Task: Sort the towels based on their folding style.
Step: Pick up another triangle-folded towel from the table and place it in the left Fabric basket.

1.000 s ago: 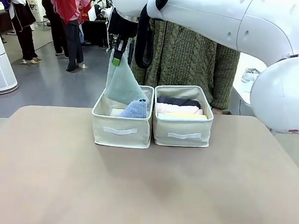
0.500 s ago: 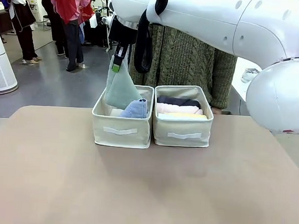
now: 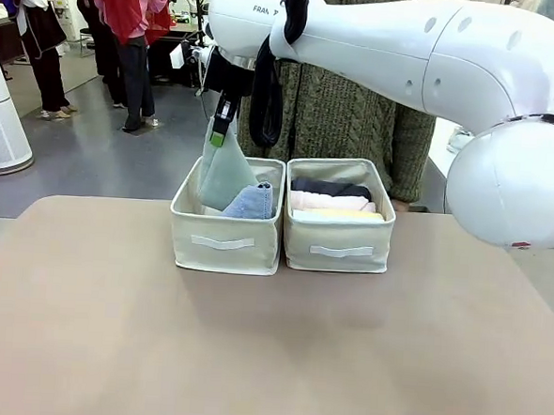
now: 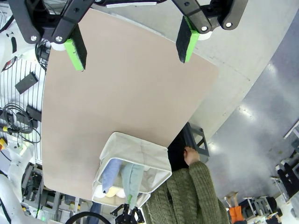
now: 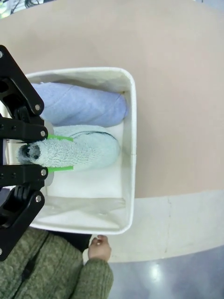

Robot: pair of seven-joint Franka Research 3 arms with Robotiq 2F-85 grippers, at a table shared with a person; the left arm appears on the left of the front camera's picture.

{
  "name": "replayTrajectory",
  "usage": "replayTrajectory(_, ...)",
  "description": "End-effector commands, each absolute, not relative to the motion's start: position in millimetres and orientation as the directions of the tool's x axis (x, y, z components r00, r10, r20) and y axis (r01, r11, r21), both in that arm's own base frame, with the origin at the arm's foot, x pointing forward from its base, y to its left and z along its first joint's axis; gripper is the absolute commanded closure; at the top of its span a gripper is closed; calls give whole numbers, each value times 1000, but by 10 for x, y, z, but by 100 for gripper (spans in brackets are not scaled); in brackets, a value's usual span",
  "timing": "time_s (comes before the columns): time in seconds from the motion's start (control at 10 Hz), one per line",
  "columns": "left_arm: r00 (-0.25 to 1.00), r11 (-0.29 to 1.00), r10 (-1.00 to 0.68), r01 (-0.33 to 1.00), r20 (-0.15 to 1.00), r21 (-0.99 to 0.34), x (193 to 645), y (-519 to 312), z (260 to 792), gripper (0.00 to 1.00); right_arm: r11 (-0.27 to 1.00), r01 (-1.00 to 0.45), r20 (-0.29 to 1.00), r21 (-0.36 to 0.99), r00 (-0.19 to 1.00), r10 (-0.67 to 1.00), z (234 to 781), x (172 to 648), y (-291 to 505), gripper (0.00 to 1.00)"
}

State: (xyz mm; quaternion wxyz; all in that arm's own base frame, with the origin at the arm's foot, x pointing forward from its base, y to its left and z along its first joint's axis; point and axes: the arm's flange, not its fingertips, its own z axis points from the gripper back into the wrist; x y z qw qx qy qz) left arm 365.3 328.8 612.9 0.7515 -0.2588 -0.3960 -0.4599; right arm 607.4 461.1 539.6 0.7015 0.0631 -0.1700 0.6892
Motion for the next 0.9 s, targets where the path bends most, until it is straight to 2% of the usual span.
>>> replayTrajectory(0.0,246,438,-489,899,837,-8,3635,3297,6136,0,20,-993,349,-116,-22,937,5440,6191,4678,84)
replayTrajectory(0.8,246,438,-489,899,837,-8,3635,3297,6136,0,-1,-996,306,-86,-27,952,5141,6240,4819,84)
